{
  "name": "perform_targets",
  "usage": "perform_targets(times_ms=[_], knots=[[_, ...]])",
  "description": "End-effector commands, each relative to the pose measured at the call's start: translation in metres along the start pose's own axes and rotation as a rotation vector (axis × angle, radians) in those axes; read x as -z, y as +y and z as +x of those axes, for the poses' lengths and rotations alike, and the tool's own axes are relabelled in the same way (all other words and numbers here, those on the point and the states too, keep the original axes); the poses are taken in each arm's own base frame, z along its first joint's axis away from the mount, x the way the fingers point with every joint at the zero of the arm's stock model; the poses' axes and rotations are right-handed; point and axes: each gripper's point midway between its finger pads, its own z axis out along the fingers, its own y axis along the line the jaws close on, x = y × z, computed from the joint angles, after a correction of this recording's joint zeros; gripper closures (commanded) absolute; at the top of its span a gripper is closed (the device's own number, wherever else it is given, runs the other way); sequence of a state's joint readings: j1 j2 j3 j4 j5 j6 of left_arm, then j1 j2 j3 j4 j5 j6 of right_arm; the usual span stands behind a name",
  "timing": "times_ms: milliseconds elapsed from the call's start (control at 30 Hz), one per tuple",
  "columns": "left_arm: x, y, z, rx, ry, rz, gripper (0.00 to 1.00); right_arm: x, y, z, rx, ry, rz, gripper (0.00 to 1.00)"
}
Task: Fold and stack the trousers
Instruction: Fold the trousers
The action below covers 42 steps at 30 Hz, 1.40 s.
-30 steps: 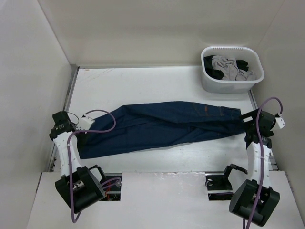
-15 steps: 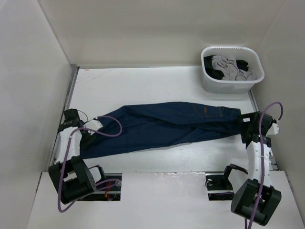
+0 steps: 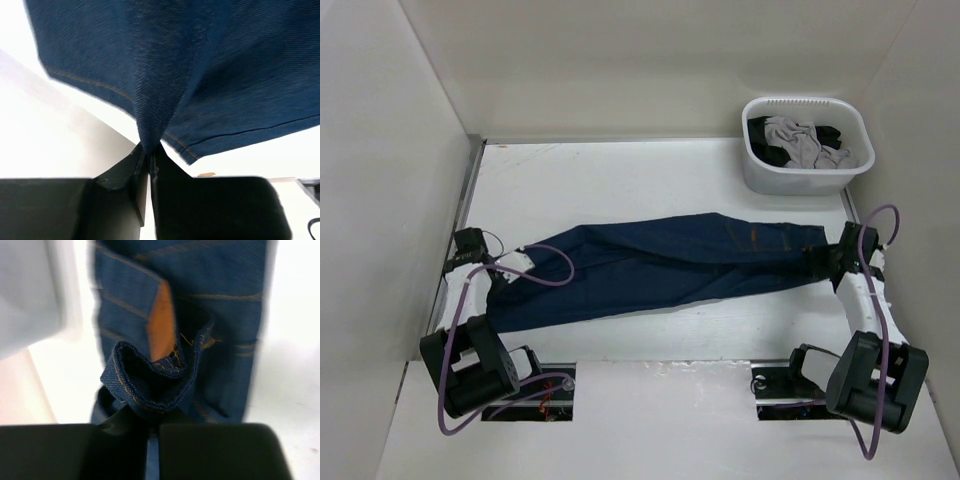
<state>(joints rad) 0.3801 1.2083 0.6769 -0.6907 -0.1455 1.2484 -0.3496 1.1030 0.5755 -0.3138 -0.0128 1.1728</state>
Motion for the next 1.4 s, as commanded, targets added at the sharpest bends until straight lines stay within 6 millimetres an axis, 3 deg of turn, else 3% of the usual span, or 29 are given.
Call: perform_targets(times_ms=[0, 233, 333, 400, 533, 700, 800, 900, 1000, 1033, 1067, 1200, 1300, 1367], knots=[[0.021, 0.052, 0.002, 0.064, -0.033, -0.161, 0.99, 0.028, 0.077, -0.043, 0.097, -0.127, -0.192, 0.97], [0.06, 0.142, -0.003, 0.139, -0.121, -0.419, 1.0, 0.044, 0.144, -0.067, 0.239, -0.141, -0.344, 0.99], [0.068, 0.156, -0.003, 0.131, -0.123, -0.458, 0.99, 0.044, 0.15, -0.087, 0.241, -0.164, -0.357, 0.99], [0.067, 0.149, 0.0, 0.127, -0.118, -0.459, 0.98, 0.035, 0.132, -0.089, 0.239, -0.165, -0.312, 0.98], [0.053, 0.11, 0.01, 0.132, -0.092, -0.413, 0.97, 0.02, 0.086, -0.065, 0.199, -0.114, -0.254, 0.98], [0.046, 0.068, 0.033, 0.119, -0.026, -0.335, 0.98, 0.029, 0.01, -0.068, 0.043, -0.188, -0.126, 0.98], [0.05, 0.058, 0.039, 0.124, -0.008, -0.302, 0.99, 0.033, -0.006, -0.056, 0.078, -0.194, -0.067, 0.94], [0.046, 0.034, 0.045, 0.091, 0.036, -0.227, 0.99, 0.036, -0.023, -0.064, 0.066, -0.237, -0.025, 0.87], [0.036, 0.006, 0.055, -0.016, 0.089, -0.144, 0.92, 0.032, -0.037, -0.068, 0.062, -0.26, 0.034, 0.55], [0.033, -0.002, 0.059, -0.043, 0.113, -0.124, 0.88, 0.031, -0.039, -0.068, 0.057, -0.261, 0.038, 0.39], [0.03, -0.009, 0.063, -0.059, 0.135, -0.106, 0.82, 0.03, -0.04, -0.068, 0.053, -0.262, 0.04, 0.0], [0.033, -0.024, 0.069, -0.076, 0.161, -0.047, 0.54, 0.028, -0.042, -0.061, 0.062, -0.239, 0.047, 0.0], [0.04, -0.028, 0.073, -0.084, 0.182, -0.015, 0.47, 0.022, -0.04, -0.044, 0.043, -0.181, 0.031, 0.0], [0.045, -0.02, 0.074, -0.087, 0.191, -0.03, 0.45, 0.015, -0.042, -0.036, 0.011, -0.147, 0.037, 0.0]])
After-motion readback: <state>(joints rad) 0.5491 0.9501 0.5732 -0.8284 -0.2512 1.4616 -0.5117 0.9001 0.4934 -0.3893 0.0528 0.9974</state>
